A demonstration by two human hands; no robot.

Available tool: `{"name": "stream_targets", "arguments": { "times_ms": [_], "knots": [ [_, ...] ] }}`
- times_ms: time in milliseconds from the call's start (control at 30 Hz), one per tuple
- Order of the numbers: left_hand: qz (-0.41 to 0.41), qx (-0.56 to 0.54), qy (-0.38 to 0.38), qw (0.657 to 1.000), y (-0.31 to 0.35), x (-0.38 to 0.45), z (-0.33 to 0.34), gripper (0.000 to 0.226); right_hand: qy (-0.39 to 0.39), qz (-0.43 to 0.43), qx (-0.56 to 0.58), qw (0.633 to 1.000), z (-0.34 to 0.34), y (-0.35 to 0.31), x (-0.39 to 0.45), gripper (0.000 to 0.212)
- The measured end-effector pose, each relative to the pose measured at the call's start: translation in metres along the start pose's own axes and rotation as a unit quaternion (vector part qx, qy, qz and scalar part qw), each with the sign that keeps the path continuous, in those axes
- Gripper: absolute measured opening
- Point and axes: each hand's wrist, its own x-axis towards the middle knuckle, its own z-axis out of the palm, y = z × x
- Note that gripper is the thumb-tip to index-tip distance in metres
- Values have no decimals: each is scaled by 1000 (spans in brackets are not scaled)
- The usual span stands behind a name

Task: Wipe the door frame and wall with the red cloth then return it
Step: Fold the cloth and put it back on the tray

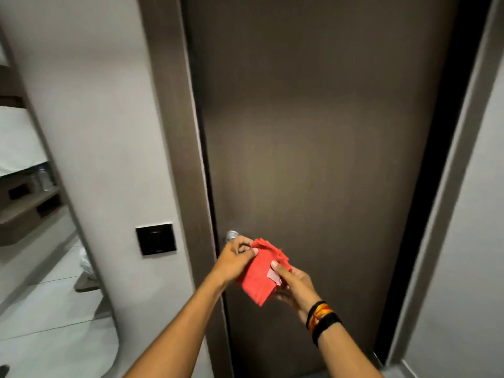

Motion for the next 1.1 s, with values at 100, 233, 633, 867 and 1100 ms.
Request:
{"name": "stream_targets", "arguments": {
  "times_ms": [100, 233, 633, 867, 1100],
  "knots": [
    [-64, -29, -41, 997, -4, 0, 72, 11, 97, -12, -12, 995, -63, -1, -17, 33],
    [-151, -9, -129, 980, -23, -8, 163, 12, 203, 1, 19, 979, -141, 10, -39, 29],
    [-238, 73, -267, 931, -142, -146, 555, 18, 484, 188, 15, 855, -467, 175, -204, 34],
    [-302, 73, -363, 879, -219, -248, 712, 39, 571, 288, -65, 766, -591, 297, -261, 30],
    [-322, 54, -400, 857, -314, -264, 788, 47, 587, 280, -17, 759, -669, 390, -254, 49]
  ]
}}
